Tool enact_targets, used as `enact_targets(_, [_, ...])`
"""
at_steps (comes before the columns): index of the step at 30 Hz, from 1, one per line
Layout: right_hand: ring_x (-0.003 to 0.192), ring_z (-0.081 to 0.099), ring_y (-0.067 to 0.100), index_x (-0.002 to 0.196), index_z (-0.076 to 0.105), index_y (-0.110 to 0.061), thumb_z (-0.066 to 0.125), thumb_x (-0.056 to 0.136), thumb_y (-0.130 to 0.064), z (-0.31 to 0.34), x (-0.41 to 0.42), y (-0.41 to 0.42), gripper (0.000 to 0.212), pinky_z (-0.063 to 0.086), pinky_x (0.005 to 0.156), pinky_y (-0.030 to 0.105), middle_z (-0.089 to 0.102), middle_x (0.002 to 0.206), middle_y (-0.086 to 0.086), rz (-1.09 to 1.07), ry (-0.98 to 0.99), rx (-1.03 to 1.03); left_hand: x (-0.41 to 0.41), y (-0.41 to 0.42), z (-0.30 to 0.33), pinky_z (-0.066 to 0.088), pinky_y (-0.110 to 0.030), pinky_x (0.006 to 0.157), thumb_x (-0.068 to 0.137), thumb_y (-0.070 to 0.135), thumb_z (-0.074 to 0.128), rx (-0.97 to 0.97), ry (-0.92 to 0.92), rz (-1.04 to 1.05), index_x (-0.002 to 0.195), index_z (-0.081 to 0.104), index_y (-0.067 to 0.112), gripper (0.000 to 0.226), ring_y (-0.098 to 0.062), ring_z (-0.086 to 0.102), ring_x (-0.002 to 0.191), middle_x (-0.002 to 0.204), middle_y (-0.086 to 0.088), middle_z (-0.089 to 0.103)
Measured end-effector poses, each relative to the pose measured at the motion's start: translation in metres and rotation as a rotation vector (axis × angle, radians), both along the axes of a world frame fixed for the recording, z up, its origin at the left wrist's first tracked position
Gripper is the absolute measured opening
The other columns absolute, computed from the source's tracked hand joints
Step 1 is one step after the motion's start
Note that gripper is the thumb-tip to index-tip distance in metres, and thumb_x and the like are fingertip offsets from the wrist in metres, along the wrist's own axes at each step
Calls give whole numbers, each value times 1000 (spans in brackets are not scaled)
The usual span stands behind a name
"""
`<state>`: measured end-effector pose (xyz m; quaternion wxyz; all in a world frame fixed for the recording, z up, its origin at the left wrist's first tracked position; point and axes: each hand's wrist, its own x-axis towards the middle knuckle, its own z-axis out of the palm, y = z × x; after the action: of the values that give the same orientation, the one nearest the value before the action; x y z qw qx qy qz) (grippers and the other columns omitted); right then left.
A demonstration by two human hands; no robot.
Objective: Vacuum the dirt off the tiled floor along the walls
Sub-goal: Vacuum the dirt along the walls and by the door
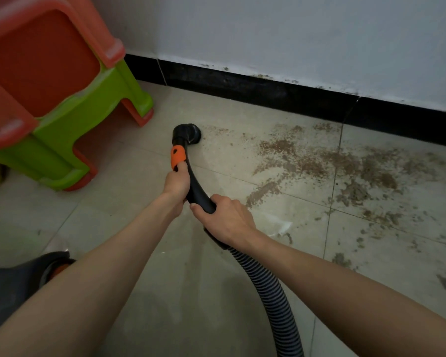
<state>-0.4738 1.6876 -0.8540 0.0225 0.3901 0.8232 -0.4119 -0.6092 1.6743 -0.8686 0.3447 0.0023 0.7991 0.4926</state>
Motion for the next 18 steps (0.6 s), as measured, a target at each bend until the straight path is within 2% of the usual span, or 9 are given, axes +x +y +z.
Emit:
enact_targets(6, [75,62,26,75,43,-26,45,90,-64,-2,25,-10,41,39,58,32,63,78,3,5,4,-7,24,-12,0,49,-40,89,99,41,33,-34,14,10,111,46,4,41,-29,56,94,99,-12,56])
enact_targets(9, [73,61,26,71,39,-27,44,90,-64,-5,34,-14,42,39,58,32,60,74,1,4,2,-5,34,-16,0,50,-38,86,98,43,33,-31,3,-6,111,46,4,43,-28,56,93,93,-10,56])
enact_targets(13, [72,62,24,71,42,-27,46,90,-63,-1,38,-9,41,39,57,31,61,73,0,-5,23,-31,38,-13,6,48,-40,93,99,44,32,-28,19,-20,118,46,2,49,-30,56,100,106,-14,56])
enact_targets(15, [69,61,23,71,44,-26,47,90,-62,2,33,-4,42,38,55,30,62,73,0,-9,46,-55,34,-8,8,48,-41,95,99,43,32,-20,33,-16,114,46,3,46,-31,57,101,108,-15,56])
enact_targets(18, [64,58,21,70,45,-25,49,90,-61,2,22,1,41,35,51,29,60,69,-1,3,68,-80,25,-3,9,47,-35,83,99,43,33,-54,94,22,105,45,6,39,-28,55,92,102,-13,55])
